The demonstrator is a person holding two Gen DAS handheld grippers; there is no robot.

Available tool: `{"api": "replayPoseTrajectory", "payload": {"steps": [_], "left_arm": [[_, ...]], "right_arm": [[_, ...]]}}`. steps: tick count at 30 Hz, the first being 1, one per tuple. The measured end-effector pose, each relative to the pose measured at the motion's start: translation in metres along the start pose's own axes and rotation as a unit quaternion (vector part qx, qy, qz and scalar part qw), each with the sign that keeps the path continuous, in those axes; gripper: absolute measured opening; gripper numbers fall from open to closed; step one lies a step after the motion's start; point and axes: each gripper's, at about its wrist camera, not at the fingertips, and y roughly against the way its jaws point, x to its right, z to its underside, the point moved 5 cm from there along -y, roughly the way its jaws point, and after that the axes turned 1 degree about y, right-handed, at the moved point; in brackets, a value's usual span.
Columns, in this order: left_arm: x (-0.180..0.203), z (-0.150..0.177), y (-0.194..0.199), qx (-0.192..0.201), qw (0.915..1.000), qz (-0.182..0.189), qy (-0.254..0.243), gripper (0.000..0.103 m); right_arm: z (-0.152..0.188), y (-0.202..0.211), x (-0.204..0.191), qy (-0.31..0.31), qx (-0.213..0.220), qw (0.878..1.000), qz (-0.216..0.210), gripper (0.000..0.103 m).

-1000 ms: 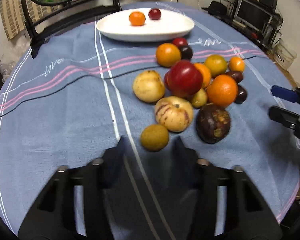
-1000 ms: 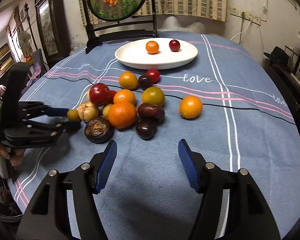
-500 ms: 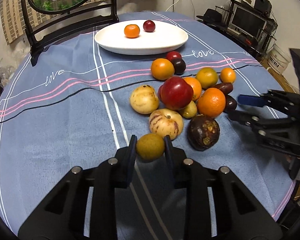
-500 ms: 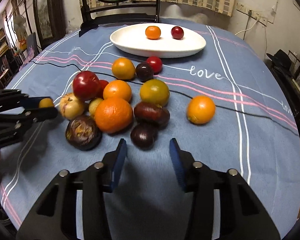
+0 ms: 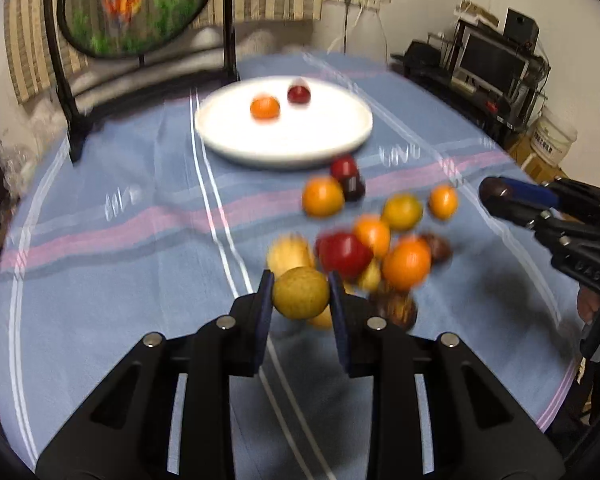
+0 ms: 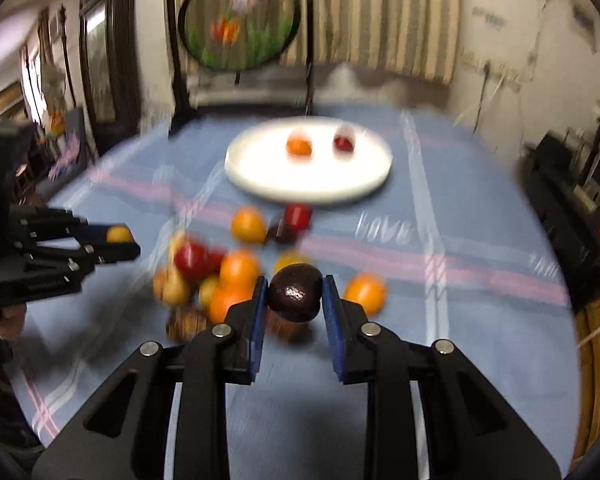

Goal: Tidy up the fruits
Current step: 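Grasp the small yellow-green fruit with the left gripper while the right gripper grasps a dark plum, then lower both fruits onto the white plate and open both grippers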

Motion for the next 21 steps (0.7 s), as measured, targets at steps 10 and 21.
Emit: {"api": "replayPoseTrajectory", "payload": {"steps": [10, 21], "left_arm": [[-0.018, -0.105, -0.073, 0.010, 0.9984, -0.039, 0.039, 0.028], [-0.044, -0.120, -0.152, -0.027, 0.9929, -0.072, 0.091, 0.074]], "right_arm": [[-0.080, -0.083, 0.008, 0.019, 0.037, 0.999, 0.009, 0.027], [-0.073, -0.179, 0.016, 0.032, -0.070, 0.997, 0.025, 0.033]]}}
